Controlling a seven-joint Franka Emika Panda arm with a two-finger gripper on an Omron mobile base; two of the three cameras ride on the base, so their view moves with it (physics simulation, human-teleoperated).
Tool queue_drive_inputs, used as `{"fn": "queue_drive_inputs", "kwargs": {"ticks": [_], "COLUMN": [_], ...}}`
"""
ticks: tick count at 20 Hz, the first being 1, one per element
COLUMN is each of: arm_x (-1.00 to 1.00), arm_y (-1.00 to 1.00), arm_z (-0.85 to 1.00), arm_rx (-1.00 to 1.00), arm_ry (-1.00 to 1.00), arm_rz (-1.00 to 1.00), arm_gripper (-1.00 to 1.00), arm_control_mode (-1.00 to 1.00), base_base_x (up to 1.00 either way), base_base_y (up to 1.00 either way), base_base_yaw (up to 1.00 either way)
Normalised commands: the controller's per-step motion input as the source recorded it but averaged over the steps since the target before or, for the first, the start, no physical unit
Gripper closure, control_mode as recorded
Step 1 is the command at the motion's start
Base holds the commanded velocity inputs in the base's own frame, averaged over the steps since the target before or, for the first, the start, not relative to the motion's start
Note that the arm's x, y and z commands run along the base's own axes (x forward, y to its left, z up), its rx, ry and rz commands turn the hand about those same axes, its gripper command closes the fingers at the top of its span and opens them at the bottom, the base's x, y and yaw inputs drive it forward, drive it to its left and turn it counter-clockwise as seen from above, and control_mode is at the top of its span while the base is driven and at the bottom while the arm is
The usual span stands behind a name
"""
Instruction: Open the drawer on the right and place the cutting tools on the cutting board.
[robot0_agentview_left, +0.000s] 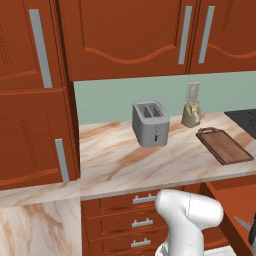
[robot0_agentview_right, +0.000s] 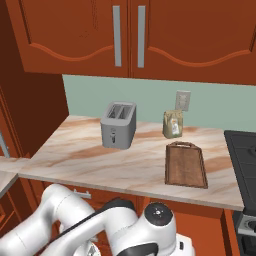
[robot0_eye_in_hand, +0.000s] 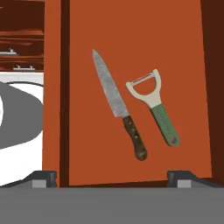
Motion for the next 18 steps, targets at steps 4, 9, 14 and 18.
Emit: {"fn": "queue_drive_inputs", "kwargs": {"ticks": [4,9,14,18], "arm_x": [0.31,0.3,0.32,0.1], "arm_y": [-0.01,-0.25,-0.5,-0.24], "arm_z": [-0.49,-0.45,-0.41,-0.13], "arm_rx": [0.0,0.0,0.0,0.0], "arm_ry": [0.02,0.0,0.0,0.01], "arm_rz": [0.06,0.04,0.0,0.0], "arm_gripper": [-1.0,-1.0,-1.0,-1.0], "arm_control_mode": [-1.0,-1.0,-1.0,-1.0], "base_base_x": [0.0,0.0,0.0,0.0], "base_base_y": [0.0,0.0,0.0,0.0], "base_base_yaw": [0.0,0.0,0.0,0.0]}}
